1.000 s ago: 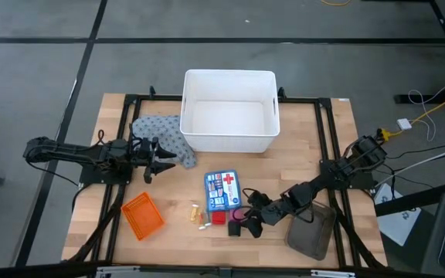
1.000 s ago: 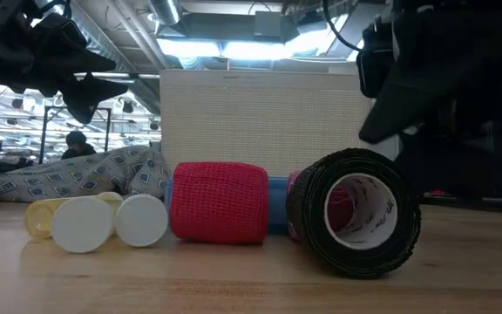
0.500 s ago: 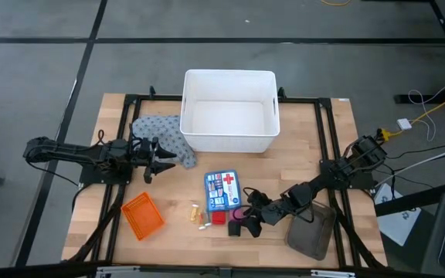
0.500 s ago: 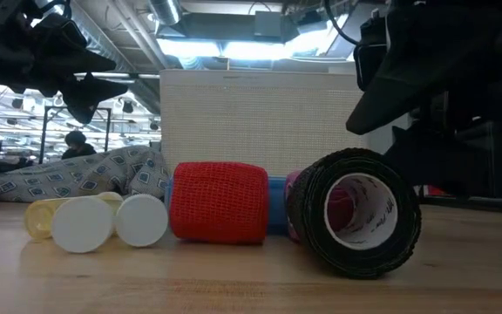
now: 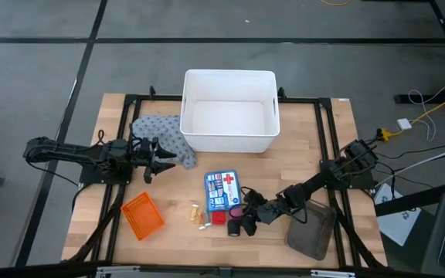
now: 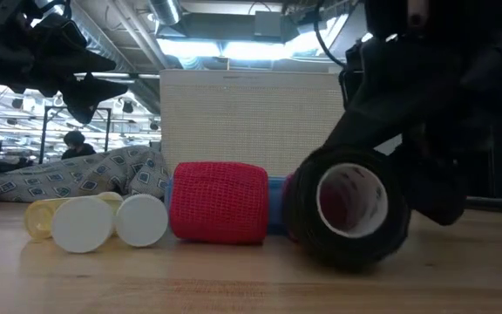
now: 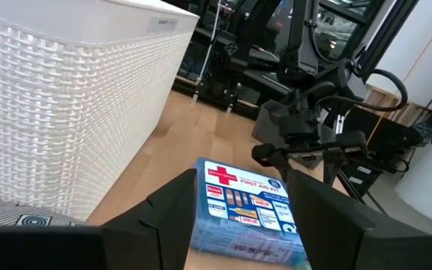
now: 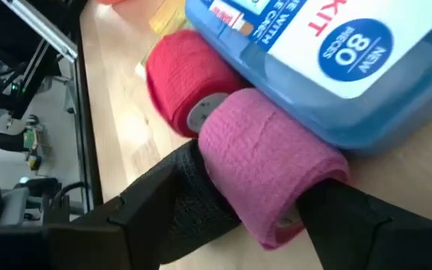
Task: Pick & place medical supplies in basket/bin
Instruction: Put the pink bandage into the black bin
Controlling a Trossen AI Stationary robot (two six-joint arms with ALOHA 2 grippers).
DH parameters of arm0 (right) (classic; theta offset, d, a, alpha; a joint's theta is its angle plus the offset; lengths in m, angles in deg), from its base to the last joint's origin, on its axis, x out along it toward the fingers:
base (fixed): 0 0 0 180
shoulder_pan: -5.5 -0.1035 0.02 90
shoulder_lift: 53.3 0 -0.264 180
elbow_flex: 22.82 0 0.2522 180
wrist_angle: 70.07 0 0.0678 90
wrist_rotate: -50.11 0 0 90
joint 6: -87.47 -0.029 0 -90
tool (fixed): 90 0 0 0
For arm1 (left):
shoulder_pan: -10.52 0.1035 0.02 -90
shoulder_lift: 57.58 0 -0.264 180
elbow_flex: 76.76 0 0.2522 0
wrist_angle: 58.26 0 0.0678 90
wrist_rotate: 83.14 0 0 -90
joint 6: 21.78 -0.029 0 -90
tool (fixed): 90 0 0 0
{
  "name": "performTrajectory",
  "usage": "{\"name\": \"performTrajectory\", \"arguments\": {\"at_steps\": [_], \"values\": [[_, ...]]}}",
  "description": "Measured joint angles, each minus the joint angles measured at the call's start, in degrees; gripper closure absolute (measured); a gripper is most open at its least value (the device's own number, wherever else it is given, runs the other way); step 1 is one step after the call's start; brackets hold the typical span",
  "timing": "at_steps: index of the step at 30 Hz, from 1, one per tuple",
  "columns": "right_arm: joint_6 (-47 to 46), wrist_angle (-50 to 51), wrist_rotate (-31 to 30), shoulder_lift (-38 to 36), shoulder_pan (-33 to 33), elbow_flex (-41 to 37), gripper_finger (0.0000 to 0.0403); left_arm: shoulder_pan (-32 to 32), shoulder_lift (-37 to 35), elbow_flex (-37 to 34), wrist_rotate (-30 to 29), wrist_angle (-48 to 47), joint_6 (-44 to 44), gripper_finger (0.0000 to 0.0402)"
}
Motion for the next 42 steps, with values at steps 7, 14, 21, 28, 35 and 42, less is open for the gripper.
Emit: {"name": "performTrajectory", "arguments": {"at_steps": [7,14,21,28,35,42], "values": [[1.06,-0.83,-0.54,0.02,1.16,0.01,0.0203,0.00,0.00,0.00,0.00,-0.15,-0.02,0.0198],[1.11,-0.93,-0.78,0.07,1.34,-0.01,0.0281,0.00,0.00,0.00,0.00,-0.33,0.00,0.0196],[1.28,-1.75,-0.76,0.07,1.32,0.01,0.0339,-0.02,0.00,0.00,-0.02,-0.35,-0.02,0.0198],[4.54,-6.91,-0.75,-0.21,1.34,-0.04,0.0355,0.00,0.00,0.00,-0.01,-0.34,-0.02,0.0199],[7.40,-8.59,0.47,-2.69,1.32,-0.05,0.0356,-0.01,-0.02,0.00,0.00,-0.35,-0.02,0.0200],[16.27,-10.64,4.47,-7.20,0.24,1.35,0.0357,-0.02,-0.02,0.00,0.00,-0.33,-0.04,0.0201]]}}
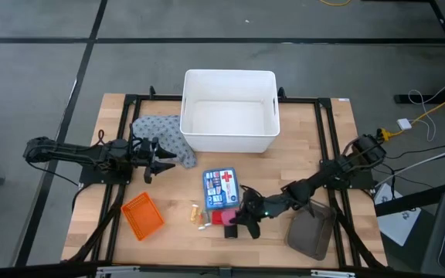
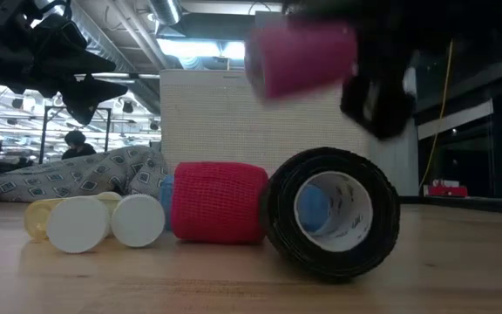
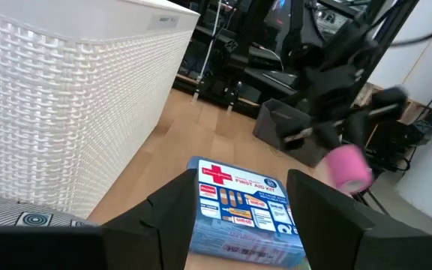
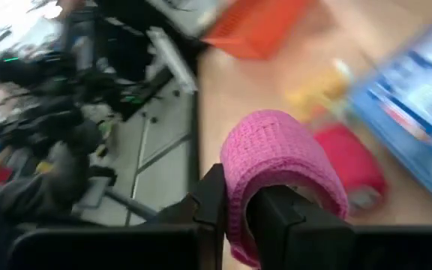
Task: Pick & place medical supplies in basket/bin
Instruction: Put the pink bandage into the black bin
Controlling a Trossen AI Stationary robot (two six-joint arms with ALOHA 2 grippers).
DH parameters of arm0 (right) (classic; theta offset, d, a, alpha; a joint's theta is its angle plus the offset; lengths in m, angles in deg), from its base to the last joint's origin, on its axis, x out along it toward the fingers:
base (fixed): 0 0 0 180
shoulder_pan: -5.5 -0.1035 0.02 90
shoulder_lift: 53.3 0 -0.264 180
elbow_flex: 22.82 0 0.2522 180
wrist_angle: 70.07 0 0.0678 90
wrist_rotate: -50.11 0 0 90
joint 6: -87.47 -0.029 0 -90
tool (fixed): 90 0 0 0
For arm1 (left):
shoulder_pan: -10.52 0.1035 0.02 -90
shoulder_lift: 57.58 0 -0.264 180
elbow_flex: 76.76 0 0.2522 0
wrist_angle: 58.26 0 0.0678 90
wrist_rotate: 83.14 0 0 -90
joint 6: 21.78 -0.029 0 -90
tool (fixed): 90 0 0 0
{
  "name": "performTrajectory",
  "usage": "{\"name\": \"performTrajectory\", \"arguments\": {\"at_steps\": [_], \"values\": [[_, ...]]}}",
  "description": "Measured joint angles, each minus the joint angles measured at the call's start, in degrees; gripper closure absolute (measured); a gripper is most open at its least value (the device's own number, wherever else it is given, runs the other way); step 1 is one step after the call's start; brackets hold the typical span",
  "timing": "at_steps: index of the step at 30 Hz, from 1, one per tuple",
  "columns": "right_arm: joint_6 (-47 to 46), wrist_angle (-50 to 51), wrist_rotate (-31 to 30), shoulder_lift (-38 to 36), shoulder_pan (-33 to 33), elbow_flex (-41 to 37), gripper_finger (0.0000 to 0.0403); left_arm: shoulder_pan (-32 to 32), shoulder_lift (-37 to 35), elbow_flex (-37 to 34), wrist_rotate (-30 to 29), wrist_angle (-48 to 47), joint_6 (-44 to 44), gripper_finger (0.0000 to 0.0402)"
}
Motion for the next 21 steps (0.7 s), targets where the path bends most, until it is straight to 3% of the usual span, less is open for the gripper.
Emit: {"name": "performTrajectory", "arguments": {"at_steps": [5,11,16,21], "values": [[8.85,6.73,2.52,-4.41,-1.91,5.57,0.0357,0.00,0.00,0.01,-0.01,-0.06,0.00,0.0201],[11.92,39.02,-0.90,-6.80,-4.50,19.35,0.0357,0.00,0.02,0.04,-0.01,-0.90,0.00,0.0201],[5.28,66.21,-5.21,-6.77,-6.17,30.81,0.0357,0.00,0.00,0.04,-0.02,-0.89,0.02,0.0201],[-6.09,86.52,-6.51,-6.68,-8.49,36.65,0.0357,0.00,0.00,0.04,-0.02,-0.90,0.00,0.0201]]}}
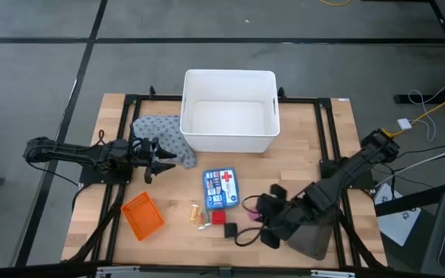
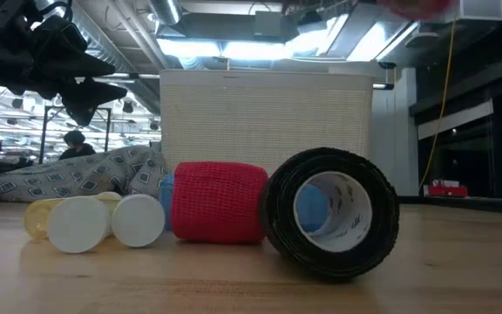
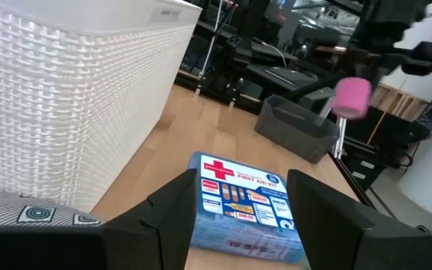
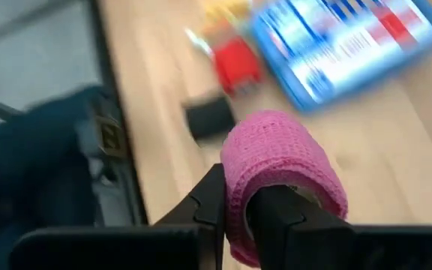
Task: Pick & place medical supplies in basket/bin
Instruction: Put the pink bandage into the black bin
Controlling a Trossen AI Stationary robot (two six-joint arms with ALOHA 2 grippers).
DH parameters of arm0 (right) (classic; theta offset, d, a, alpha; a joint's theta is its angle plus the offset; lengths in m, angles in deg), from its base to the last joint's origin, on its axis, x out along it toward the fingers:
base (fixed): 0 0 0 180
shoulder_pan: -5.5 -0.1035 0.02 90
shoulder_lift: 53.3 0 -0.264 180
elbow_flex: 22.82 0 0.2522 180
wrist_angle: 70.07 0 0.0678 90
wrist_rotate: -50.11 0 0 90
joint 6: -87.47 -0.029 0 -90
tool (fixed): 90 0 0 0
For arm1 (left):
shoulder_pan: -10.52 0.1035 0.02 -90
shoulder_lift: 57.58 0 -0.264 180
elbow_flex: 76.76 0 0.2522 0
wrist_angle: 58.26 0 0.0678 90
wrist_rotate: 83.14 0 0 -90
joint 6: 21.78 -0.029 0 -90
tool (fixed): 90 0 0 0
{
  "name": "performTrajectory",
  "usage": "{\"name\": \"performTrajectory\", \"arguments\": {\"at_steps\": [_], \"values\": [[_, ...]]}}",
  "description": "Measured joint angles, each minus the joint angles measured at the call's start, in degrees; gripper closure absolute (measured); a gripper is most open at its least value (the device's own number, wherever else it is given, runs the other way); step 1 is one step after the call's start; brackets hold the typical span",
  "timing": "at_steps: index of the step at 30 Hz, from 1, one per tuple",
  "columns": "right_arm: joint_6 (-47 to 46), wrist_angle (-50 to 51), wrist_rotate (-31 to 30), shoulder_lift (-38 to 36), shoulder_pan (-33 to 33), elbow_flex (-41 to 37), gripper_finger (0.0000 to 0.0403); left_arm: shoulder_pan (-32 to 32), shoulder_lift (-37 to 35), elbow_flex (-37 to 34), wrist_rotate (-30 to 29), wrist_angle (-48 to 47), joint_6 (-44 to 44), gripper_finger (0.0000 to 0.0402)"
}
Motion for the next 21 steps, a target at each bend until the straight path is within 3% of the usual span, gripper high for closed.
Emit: {"name": "performTrajectory", "arguments": {"at_steps": [6,10,21], "values": [[-15.20,18.11,2.44,0.04,-3.67,0.97,0.0357,0.01,0.00,0.00,-0.01,0.00,-0.13,0.0201],[-23.36,23.02,3.97,0.13,-7.13,-1.12,0.0357,0.00,0.00,0.00,0.00,0.00,-0.11,0.0201],[-39.03,22.68,7.43,0.09,-16.09,-6.21,0.0357,0.01,0.00,0.00,-0.01,0.02,0.00,0.0201]]}}
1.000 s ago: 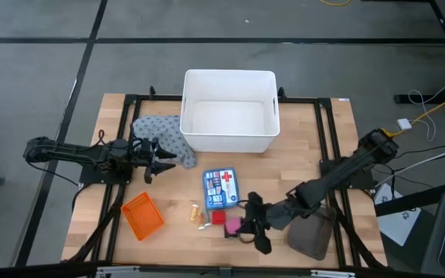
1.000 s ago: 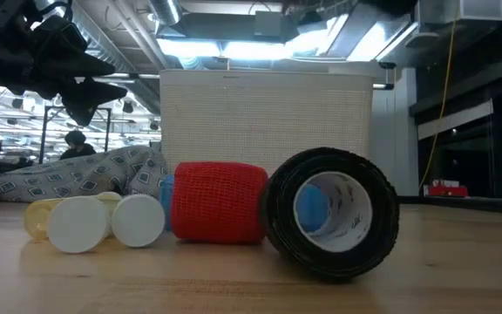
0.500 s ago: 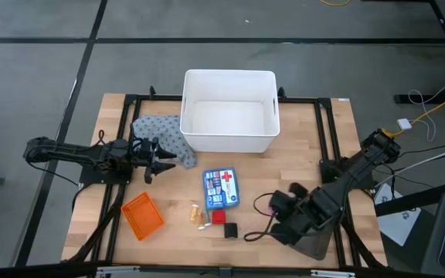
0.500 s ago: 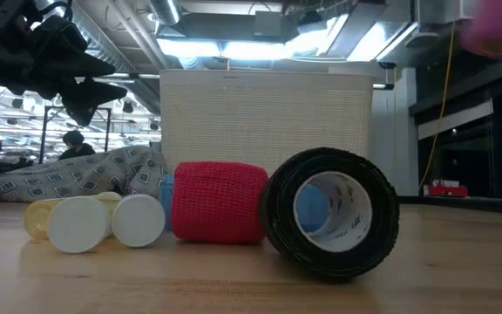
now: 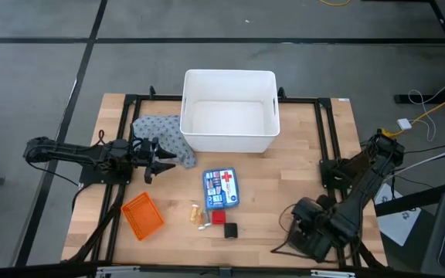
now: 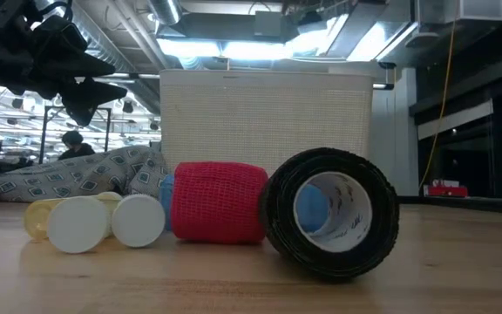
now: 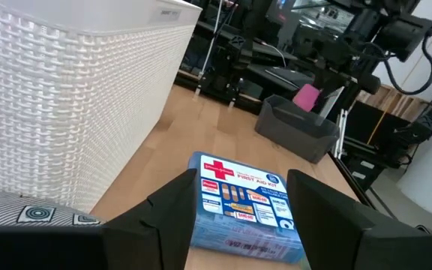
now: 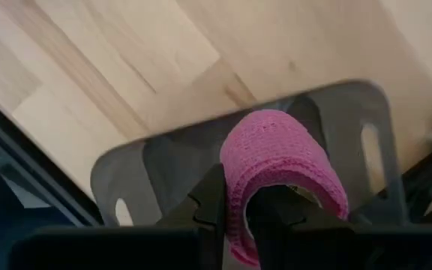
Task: Pick & place medical supplies in basket/bin
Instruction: Put the pink bandage into the black bin
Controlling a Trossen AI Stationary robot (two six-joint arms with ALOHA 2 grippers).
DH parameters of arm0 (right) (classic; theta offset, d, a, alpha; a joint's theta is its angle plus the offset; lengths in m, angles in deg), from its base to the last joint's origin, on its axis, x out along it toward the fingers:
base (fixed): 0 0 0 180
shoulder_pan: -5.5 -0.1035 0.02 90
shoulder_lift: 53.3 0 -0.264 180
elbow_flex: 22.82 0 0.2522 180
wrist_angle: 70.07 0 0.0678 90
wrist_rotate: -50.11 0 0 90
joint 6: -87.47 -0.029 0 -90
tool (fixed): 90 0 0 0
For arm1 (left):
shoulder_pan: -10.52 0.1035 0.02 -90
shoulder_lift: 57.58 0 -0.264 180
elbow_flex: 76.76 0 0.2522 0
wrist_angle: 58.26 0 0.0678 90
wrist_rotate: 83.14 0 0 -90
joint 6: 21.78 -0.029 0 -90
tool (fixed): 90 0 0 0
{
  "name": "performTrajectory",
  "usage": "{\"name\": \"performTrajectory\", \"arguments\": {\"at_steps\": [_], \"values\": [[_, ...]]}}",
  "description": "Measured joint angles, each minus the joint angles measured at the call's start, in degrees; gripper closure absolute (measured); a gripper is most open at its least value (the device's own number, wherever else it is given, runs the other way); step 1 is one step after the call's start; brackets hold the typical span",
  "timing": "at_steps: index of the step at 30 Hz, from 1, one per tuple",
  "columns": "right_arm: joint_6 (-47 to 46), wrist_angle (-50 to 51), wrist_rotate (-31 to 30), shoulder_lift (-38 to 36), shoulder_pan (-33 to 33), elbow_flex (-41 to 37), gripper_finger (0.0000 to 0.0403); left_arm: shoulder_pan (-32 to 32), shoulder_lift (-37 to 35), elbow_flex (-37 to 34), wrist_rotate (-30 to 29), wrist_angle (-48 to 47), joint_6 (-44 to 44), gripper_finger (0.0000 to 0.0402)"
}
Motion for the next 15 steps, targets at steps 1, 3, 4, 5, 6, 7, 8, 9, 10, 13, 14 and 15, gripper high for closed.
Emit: {"name": "performTrajectory", "arguments": {"at_steps": [1,3,4,5,6,7,8,9,10,13,14,15], "values": [[-1.00,-0.44,-0.58,0.00,-0.69,-0.62,0.0357,0.00,0.00,0.00,0.01,0.00,0.00,0.0201],[-3.36,-1.60,-1.03,0.00,-1.94,-2.53,0.0357,0.01,0.00,0.00,0.01,0.00,0.00,0.0201],[-4.42,-2.62,-1.00,0.00,-2.39,-3.69,0.0357,0.01,0.00,0.00,0.01,0.00,-0.04,0.0201],[-5.38,-3.79,-0.99,0.00,-2.81,-5.00,0.0357,0.00,0.00,0.00,-0.01,0.00,-0.25,0.0201],[-6.31,-4.96,-1.00,0.00,-3.08,-6.37,0.0357,-0.01,0.00,0.00,0.00,0.00,-0.46,0.0201],[-6.96,-6.17,-0.93,0.00,-3.22,-7.79,0.0357,0.02,0.00,0.00,-0.02,0.00,-0.58,0.0201],[-7.46,-7.46,-0.65,0.00,-3.29,-9.18,0.0357,-0.01,0.00,0.00,-0.04,0.00,-0.59,0.0201],[-7.65,-8.88,0.01,0.00,-3.26,-10.49,0.0357,-0.01,0.00,0.00,-0.08,0.02,-0.59,0.0201],[-7.63,-10.19,0.77,0.00,-3.19,-11.69,0.0357,0.01,0.00,0.00,-0.16,0.02,-0.59,0.0201],[-7.15,-12.89,2.97,0.00,-2.36,-14.42,0.0357,0.00,0.00,0.00,-0.52,0.04,-1.17,0.0201],[-6.78,-13.69,3.65,0.00,-2.08,-15.10,0.0357,-0.01,0.00,0.00,-0.57,0.04,-1.47,0.0201],[-6.28,-14.31,4.33,0.00,-1.76,-15.65,0.0357,0.00,0.00,0.00,-0.75,0.02,-1.72,0.0201]]}}
